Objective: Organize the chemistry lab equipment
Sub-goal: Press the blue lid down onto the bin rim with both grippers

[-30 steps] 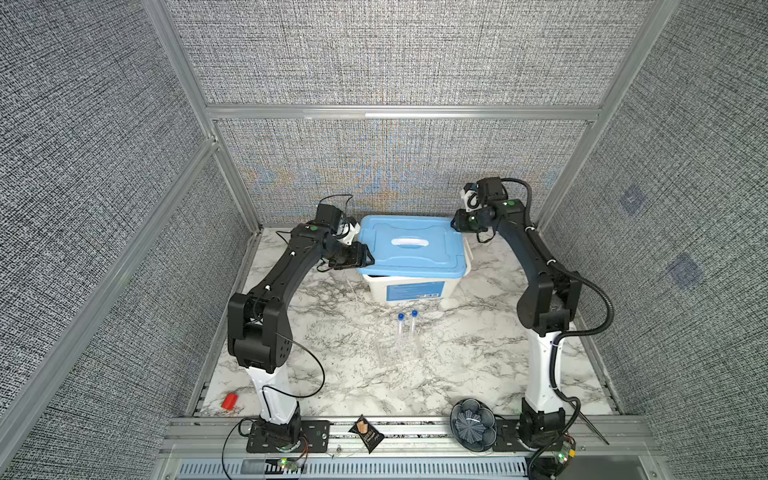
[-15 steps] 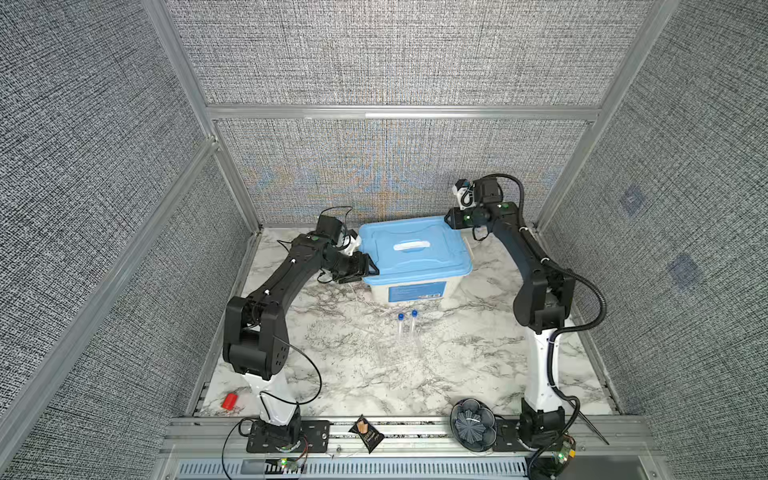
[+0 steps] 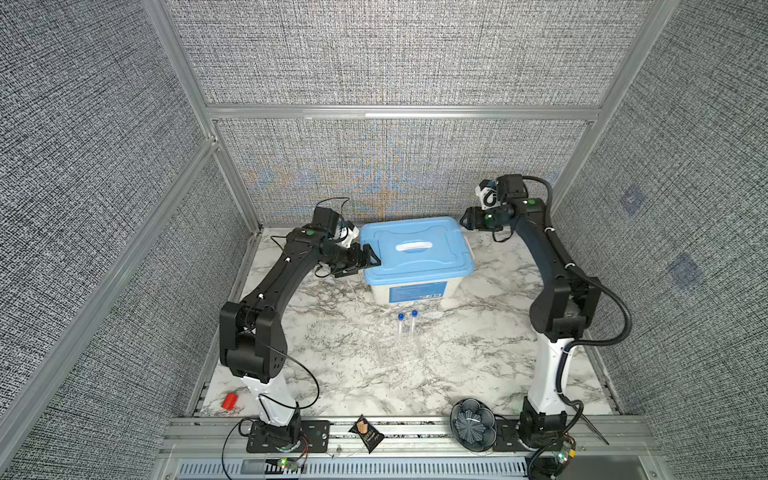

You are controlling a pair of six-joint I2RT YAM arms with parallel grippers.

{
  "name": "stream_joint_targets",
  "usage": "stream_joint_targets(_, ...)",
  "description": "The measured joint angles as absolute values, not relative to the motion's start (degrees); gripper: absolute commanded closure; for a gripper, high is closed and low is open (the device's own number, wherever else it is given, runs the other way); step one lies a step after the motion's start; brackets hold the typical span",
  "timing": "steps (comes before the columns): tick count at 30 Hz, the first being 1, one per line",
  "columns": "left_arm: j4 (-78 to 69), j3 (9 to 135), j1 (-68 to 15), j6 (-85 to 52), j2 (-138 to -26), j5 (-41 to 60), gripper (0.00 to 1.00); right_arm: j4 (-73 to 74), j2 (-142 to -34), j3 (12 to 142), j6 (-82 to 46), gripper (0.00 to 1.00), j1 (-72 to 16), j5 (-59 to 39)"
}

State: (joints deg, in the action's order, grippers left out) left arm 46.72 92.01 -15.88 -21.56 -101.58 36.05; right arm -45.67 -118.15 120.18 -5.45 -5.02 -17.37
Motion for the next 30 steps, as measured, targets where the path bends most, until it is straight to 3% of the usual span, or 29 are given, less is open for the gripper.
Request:
stream_joint_targets(7,46.33,94.3,-13.39,-22.44,-104.86,36.16,0.1,-46.85,-115.85,114.41,-5.34,0.33,-5.23,-20.36)
stream_joint_targets(8,46.3,94.72,-13.06,-22.28,-105.62,36.12,0.09,-47.4,-116.2,114.93,-5.19,0.3,-5.13,-20.95)
stream_joint_targets(9,46.22,95.07,-12.73,-22.17,-106.32,36.16,0.08,-47.88,-116.51,115.39,-5.21,0.2,-4.86,-21.5)
stream_joint_targets(10,45.82,95.2,-12.45,-22.09,-106.8,36.32,0.07,-48.34,-116.71,115.66,-5.23,0.01,-4.51,-21.96)
stream_joint_targets(19,39.16,97.69,-11.6,-22.76,-113.01,43.4,0.03,-45.25,-116.92,108.55,-9.32,0.01,1.3,-36.34)
stream_joint_targets(27,34.26,98.35,-11.49,-24.64,-117.62,47.35,0.12,-32.42,-118.02,99.48,-18.33,0.02,2.46,-51.4)
stream_joint_targets(30,32.23,98.13,-11.49,-26.02,-118.45,49.3,0.18,-26.98,-118.61,97.1,-22.28,0.07,2.44,-55.42)
